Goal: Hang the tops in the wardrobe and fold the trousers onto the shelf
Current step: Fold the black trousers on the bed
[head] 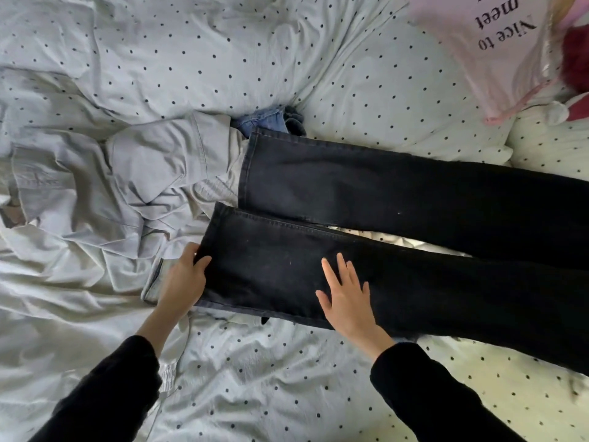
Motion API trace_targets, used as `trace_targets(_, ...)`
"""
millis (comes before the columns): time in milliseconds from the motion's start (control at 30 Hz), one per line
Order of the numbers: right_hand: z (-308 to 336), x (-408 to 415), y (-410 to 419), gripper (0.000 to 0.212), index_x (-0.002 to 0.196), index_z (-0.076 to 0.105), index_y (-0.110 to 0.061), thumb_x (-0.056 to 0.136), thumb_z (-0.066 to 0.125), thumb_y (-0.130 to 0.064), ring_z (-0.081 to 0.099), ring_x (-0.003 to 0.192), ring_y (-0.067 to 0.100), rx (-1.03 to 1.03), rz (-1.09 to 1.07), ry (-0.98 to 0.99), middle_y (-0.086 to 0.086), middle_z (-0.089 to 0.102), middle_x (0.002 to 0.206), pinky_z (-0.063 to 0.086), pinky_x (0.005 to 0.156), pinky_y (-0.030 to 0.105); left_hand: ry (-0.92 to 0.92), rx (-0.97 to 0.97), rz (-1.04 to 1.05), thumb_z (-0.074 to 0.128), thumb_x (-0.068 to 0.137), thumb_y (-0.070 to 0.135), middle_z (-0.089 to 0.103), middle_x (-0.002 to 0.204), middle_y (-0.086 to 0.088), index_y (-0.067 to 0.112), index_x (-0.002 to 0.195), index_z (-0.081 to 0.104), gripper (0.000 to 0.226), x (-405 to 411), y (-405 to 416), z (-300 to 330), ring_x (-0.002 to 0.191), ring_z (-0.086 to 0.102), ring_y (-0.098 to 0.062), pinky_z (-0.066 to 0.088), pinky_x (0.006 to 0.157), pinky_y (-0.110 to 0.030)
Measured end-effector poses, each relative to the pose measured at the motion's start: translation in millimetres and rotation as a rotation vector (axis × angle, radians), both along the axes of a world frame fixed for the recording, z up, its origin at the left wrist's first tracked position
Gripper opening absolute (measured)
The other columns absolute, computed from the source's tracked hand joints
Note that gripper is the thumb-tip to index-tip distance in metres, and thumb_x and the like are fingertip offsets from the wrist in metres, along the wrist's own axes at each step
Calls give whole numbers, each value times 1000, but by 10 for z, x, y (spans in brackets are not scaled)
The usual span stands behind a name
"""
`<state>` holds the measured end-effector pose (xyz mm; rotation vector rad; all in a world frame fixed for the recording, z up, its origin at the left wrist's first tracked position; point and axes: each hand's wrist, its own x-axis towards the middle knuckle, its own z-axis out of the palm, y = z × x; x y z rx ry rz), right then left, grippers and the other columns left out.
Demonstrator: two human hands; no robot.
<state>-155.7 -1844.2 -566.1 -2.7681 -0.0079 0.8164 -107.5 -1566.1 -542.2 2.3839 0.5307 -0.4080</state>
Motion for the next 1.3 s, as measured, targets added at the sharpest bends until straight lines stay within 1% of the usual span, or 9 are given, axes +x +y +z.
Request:
trace_targets(167,-245,23,-2,63,151,3,-29,99,35,-44,-14,145,27,-48,129,177,3,-18,157,9,112,61,226,28,27,50,92,11,56,117,-20,9,131,43,39,-56,40,-326,112,51,-40,41,94,-47)
trace_targets(267,-289,24,-23,62,151,4,-28,99,35,-44,-13,145,27,-38,144,178,3,-18,157,9,112,60,150,123,-6,51,91,10,43,133,-25,2,137,33,50,-66,-109,-386,123,41,-43,34,99,-50)
trace_targets(400,-231,-80,-150,59,151,6,-25,101,32,-40,-8,146,24,-67,206,144,4,-11,159,10,115,52,-50,311,-197,51,91,13,30,147,-16,10,143,31,55,-200,-479,-226,134,30,-34,26,107,-49)
trace_targets(500,-188,-226,-293,57,151,7,-22,101,31,-37,-5,146,25,-110,204,120,7,-7,159,6,117,46,64,215,-368,42,98,25,12,157,-11,14,147,25,53,-391,-828,-206,145,8,-27,11,116,-45)
trace_targets(633,-75,-396,-593,56,151,9,-21,102,32,-34,-3,147,25,-138,170,67,8,-3,159,2,117,44,256,195,-664,28,102,35,4,159,-4,21,150,15,52,-730,-1405,-243,146,0,-21,0,116,-46)
trace_targets(767,27,-598,-1279,57,152,6,-21,102,31,-33,-4,147,19,-161,48,21,5,-3,159,3,117,44,270,283,-900,21,103,33,6,159,-2,23,151,9,50,-956,-1962,-253,146,5,-20,3,116,-49)
trace_targets(867,80,-873,-1901,58,151,12,-19,100,37,-28,2,147,22,-203,45,-38,6,4,159,8,116,49,234,259,-970,22,104,30,2,159,-2,23,151,5,51,-1060,-2441,-179,146,3,-21,6,117,-45)
trace_targets(1067,189,-1425,-3195,69,129,57,-13,65,82,-21,48,127,33,-369,-30,-211,15,52,136,39,95,61,26,269,-1038,30,102,17,3,159,0,23,151,8,54,-1332,-3551,-97,146,2,-18,4,117,-39)
trace_targets(1300,207,-1919,-4620,88,136,49,-16,57,86,-21,38,134,35,-553,-23,-171,17,40,146,26,103,65,2,505,-999,37,100,30,1,159,-7,26,151,3,61,-1474,-4504,-384,146,1,-24,9,115,-51)
